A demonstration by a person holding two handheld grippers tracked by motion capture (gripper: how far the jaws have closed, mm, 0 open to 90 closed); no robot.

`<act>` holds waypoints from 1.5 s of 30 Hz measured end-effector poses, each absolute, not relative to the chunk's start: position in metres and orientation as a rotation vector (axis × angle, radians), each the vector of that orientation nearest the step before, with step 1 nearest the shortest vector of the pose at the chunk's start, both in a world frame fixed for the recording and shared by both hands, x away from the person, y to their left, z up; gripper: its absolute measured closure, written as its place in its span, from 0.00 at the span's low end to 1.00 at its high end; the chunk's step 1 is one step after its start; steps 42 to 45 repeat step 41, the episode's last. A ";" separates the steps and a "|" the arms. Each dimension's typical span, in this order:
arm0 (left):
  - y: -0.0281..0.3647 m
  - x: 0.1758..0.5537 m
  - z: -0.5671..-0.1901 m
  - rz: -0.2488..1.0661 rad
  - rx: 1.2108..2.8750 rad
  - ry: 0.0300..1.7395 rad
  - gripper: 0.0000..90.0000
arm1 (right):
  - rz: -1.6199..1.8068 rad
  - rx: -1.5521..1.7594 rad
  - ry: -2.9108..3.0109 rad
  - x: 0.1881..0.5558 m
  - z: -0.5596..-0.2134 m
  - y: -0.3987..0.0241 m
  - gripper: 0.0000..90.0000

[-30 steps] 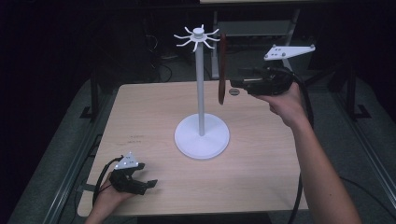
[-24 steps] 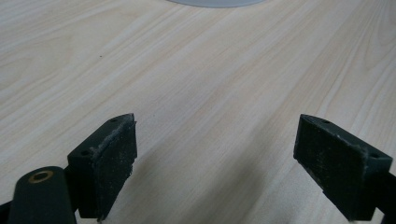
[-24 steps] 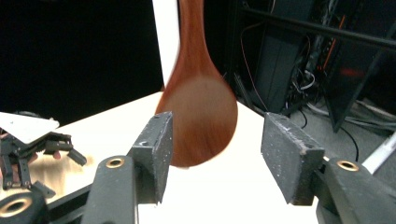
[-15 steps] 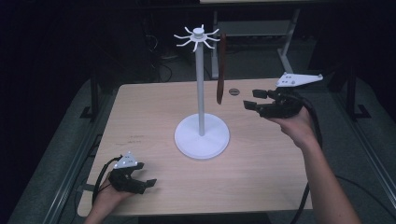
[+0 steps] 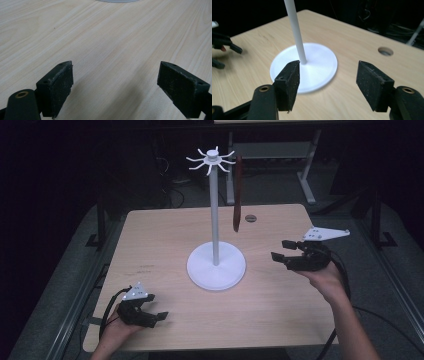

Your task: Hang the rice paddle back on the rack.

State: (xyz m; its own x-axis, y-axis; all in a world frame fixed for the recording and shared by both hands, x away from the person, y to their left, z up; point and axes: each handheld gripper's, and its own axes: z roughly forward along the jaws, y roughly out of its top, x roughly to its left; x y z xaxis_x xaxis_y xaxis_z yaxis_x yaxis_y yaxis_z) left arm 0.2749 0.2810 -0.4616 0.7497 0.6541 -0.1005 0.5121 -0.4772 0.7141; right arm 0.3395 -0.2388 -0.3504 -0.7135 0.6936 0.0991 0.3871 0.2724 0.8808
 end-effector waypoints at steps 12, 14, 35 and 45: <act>0.283 0.274 -0.462 0.217 2.149 0.907 0.14 | 1.340 1.077 2.238 0.322 -0.387 -0.250 0.35; 0.284 0.274 -0.461 0.226 2.156 0.891 0.14 | 1.317 1.089 2.233 0.319 -0.393 -0.251 0.35; 0.284 0.270 -0.458 0.264 2.155 0.886 0.14 | 1.146 1.178 2.270 0.297 -0.447 -0.261 0.31; 0.283 0.270 -0.458 0.268 2.156 0.883 0.14 | 1.155 1.177 2.267 0.296 -0.446 -0.263 0.31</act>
